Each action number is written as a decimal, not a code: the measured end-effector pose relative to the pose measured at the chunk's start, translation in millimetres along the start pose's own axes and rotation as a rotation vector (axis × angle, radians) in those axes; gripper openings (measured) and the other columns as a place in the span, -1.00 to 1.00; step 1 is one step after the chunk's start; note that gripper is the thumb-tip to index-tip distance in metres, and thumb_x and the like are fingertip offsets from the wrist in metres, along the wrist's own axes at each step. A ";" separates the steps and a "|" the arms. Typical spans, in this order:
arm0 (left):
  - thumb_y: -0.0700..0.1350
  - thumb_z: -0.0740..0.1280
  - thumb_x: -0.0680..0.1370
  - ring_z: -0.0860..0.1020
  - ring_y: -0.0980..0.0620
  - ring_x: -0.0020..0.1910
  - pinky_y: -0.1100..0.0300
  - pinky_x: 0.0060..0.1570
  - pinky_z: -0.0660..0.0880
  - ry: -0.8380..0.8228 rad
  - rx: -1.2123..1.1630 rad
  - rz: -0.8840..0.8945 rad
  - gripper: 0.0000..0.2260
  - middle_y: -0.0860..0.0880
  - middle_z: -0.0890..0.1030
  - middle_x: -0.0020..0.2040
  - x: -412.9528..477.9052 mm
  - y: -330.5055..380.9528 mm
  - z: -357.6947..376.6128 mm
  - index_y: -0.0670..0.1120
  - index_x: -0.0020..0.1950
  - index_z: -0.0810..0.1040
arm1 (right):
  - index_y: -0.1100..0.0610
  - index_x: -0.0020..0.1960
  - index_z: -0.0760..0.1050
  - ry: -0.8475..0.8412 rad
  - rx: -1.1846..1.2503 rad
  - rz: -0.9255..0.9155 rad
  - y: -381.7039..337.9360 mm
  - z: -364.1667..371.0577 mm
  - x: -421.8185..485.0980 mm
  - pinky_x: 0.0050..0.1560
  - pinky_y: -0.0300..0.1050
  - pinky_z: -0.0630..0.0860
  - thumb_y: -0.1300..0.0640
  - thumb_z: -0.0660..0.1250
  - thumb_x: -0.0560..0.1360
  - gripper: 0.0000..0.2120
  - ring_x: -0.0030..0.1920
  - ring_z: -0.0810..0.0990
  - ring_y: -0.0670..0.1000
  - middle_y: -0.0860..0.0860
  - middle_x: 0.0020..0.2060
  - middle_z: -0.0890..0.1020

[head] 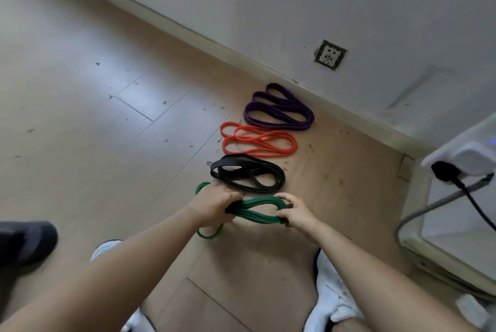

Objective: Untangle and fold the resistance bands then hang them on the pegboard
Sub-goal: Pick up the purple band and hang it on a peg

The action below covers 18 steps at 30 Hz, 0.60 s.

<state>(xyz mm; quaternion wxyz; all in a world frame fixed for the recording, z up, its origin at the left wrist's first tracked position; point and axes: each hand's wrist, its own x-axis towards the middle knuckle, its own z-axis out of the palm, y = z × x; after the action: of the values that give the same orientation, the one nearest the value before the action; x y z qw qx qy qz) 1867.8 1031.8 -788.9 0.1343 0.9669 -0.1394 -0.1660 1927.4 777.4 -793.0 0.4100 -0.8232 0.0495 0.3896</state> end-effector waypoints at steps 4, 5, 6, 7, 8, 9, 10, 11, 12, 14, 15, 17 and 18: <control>0.11 0.47 0.40 0.57 -0.09 0.18 0.03 0.14 0.44 0.004 -0.006 0.011 -0.47 0.01 0.65 0.16 17.0 -2.9 37.5 0.00 0.34 0.55 | -0.06 0.35 0.53 0.092 -0.197 -0.002 21.9 4.5 25.8 0.16 -0.15 0.49 0.29 0.37 0.48 -0.51 0.17 0.58 0.11 0.12 0.17 0.57; 0.14 0.47 0.41 0.53 -0.09 0.25 0.01 0.20 0.43 -0.006 -0.011 0.010 -0.41 0.00 0.62 0.24 18.9 -2.1 44.0 0.00 0.41 0.50 | -0.04 0.38 0.52 0.099 -0.258 -0.004 25.0 4.3 25.9 0.22 -0.16 0.44 0.29 0.36 0.49 -0.50 0.24 0.54 0.12 0.11 0.14 0.55; 0.17 0.47 0.42 0.50 -0.08 0.30 0.02 0.25 0.40 0.000 -0.016 0.012 -0.36 0.01 0.58 0.31 20.2 -2.1 48.7 0.00 0.46 0.47 | -0.03 0.39 0.52 0.104 -0.303 -0.012 26.7 2.5 26.1 0.23 -0.15 0.42 0.27 0.36 0.50 -0.52 0.26 0.52 0.11 0.08 0.11 0.54; 0.22 0.46 0.42 0.48 -0.07 0.33 0.02 0.28 0.39 0.010 -0.019 0.019 -0.32 0.01 0.56 0.35 21.7 -3.3 51.3 0.01 0.48 0.45 | -0.01 0.38 0.53 0.112 -0.334 -0.027 26.2 -1.2 26.5 0.20 -0.15 0.43 0.22 0.38 0.51 -0.55 0.23 0.53 0.09 0.05 0.08 0.54; 0.26 0.44 0.41 0.47 -0.06 0.34 0.03 0.28 0.38 0.018 -0.021 0.031 -0.29 0.03 0.55 0.37 23.9 -5.4 51.8 0.01 0.49 0.44 | 0.00 0.35 0.55 0.122 -0.345 -0.046 23.0 -6.6 27.3 0.14 -0.15 0.45 0.17 0.41 0.50 -0.58 0.17 0.57 0.07 0.02 0.06 0.54; 0.32 0.40 0.41 0.47 -0.04 0.35 0.04 0.28 0.39 0.022 -0.027 0.045 -0.28 0.04 0.54 0.38 26.6 -8.7 51.1 0.02 0.49 0.43 | 0.01 0.32 0.57 0.141 -0.344 -0.051 16.9 -12.8 29.9 0.09 -0.16 0.45 0.13 0.42 0.49 -0.60 0.11 0.58 0.04 0.00 0.05 0.56; 0.36 0.35 0.41 0.47 -0.01 0.34 0.05 0.28 0.41 0.037 -0.046 0.056 -0.28 0.06 0.54 0.38 30.1 -12.8 48.5 0.03 0.49 0.44 | 0.03 0.29 0.59 0.174 -0.339 -0.057 10.7 -19.5 36.7 0.07 -0.16 0.45 0.11 0.42 0.49 -0.63 0.08 0.59 0.04 0.00 0.04 0.59; 0.39 0.30 0.44 0.48 0.00 0.32 0.07 0.26 0.44 0.067 -0.078 0.052 -0.30 0.07 0.56 0.35 34.5 -16.6 44.7 0.04 0.47 0.46 | 0.04 0.26 0.60 0.220 -0.331 -0.059 2.7 -26.9 45.7 0.09 -0.14 0.46 0.10 0.42 0.49 -0.66 0.07 0.60 0.05 0.00 0.01 0.62; 0.39 0.26 0.48 0.51 0.01 0.27 0.08 0.23 0.47 0.109 -0.109 0.036 -0.36 0.07 0.59 0.30 40.2 -20.0 40.0 0.04 0.43 0.49 | 0.06 0.23 0.61 0.271 -0.315 -0.066 -6.2 -35.5 57.5 0.11 -0.11 0.48 0.10 0.42 0.49 -0.68 0.07 0.61 0.06 0.00 -0.02 0.64; 0.31 0.22 0.54 0.57 0.00 0.14 0.07 0.12 0.53 0.243 -0.158 0.000 -0.49 0.06 0.65 0.16 52.8 -25.2 29.6 0.02 0.32 0.58 | 0.10 0.20 0.62 0.362 -0.274 -0.096 -24.8 -54.1 87.0 0.14 -0.04 0.52 0.11 0.42 0.50 -0.72 0.06 0.63 0.10 0.00 -0.06 0.64; 0.26 0.22 0.55 0.59 0.00 0.10 0.06 0.09 0.54 0.312 -0.188 -0.021 -0.54 0.05 0.67 0.11 59.1 -26.8 24.6 0.00 0.27 0.61 | 0.11 0.21 0.62 0.393 -0.259 -0.114 -34.7 -64.2 101.9 0.14 -0.01 0.54 0.12 0.42 0.51 -0.72 0.06 0.63 0.11 0.01 -0.05 0.64; 0.20 0.25 0.56 0.58 0.01 0.09 0.05 0.08 0.55 0.386 -0.247 -0.077 -0.60 0.06 0.66 0.09 68.2 -28.9 15.4 0.00 0.24 0.62 | 0.12 0.26 0.58 0.433 -0.268 -0.137 -51.9 -82.0 128.7 0.16 0.01 0.54 0.10 0.42 0.52 -0.68 0.08 0.62 0.13 0.07 0.06 0.64; 0.18 0.28 0.57 0.57 0.03 0.11 0.05 0.11 0.54 0.400 -0.274 -0.110 -0.63 0.07 0.66 0.11 72.2 -30.2 12.5 0.01 0.26 0.62 | 0.12 0.30 0.55 0.438 -0.284 -0.144 -59.6 -89.7 139.8 0.20 0.00 0.52 0.08 0.43 0.53 -0.64 0.13 0.60 0.13 0.11 0.13 0.62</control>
<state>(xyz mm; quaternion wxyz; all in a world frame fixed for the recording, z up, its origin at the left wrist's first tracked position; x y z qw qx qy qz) 1935.5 1034.3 -829.9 0.2800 0.9594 -0.0334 0.0043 2101.9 785.9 -818.1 0.2967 -0.9385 0.0234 0.1751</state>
